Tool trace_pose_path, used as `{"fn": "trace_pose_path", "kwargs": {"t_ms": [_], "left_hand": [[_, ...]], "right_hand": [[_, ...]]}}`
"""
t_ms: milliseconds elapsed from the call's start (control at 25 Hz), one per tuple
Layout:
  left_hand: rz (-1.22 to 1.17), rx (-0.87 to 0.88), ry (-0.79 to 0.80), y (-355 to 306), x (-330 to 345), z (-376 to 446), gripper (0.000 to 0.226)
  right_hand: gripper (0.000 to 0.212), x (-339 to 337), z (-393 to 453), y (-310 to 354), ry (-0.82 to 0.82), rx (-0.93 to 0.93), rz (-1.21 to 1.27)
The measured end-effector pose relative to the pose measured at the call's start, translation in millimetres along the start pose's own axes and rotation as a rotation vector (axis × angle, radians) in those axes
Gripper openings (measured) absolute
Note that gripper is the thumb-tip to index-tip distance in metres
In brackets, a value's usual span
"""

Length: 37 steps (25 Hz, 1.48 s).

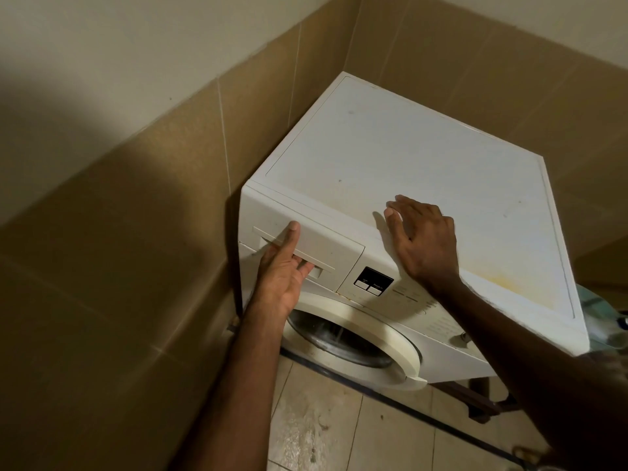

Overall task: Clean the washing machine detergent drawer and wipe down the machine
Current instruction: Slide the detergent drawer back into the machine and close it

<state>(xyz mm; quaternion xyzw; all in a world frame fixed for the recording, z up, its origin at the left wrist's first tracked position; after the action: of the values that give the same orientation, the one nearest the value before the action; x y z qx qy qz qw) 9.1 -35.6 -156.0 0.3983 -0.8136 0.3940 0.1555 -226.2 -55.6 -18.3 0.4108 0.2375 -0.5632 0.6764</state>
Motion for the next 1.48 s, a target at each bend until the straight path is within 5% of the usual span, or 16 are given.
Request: {"fn": "trace_pose_path", "kwargs": {"t_ms": [280, 960, 1480], "left_hand": [[-0.021, 0.002, -0.067, -1.2, -52.0, -41.9, 0.065], [-0.052, -0.003, -0.059, 1.3, -113.1, -85.7, 0.060], [-0.015, -0.016, 0.004, -0.7, -18.1, -12.4, 0.050]], "right_hand": [[0.045, -0.1, -1.0, 3.5, 0.020, -0.010, 0.005], [0.043, 0.4, -2.3, 5.4, 0.036, -0.035, -0.018], [0.033, 1.5, -1.3, 2.2, 0.020, -0.036, -0.054]]}}
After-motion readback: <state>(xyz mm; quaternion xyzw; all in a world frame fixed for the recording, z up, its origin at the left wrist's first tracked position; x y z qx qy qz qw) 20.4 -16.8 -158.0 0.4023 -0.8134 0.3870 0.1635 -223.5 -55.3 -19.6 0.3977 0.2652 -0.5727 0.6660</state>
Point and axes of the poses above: each hand's wrist, its own z-axis towards the middle knuckle, its own x-axis out of the palm, y = z × x, the point moved 10 cm from there along z, towards the middle knuckle, and after that the axes turned 13 degrees about -y, right-handed, at the moved point
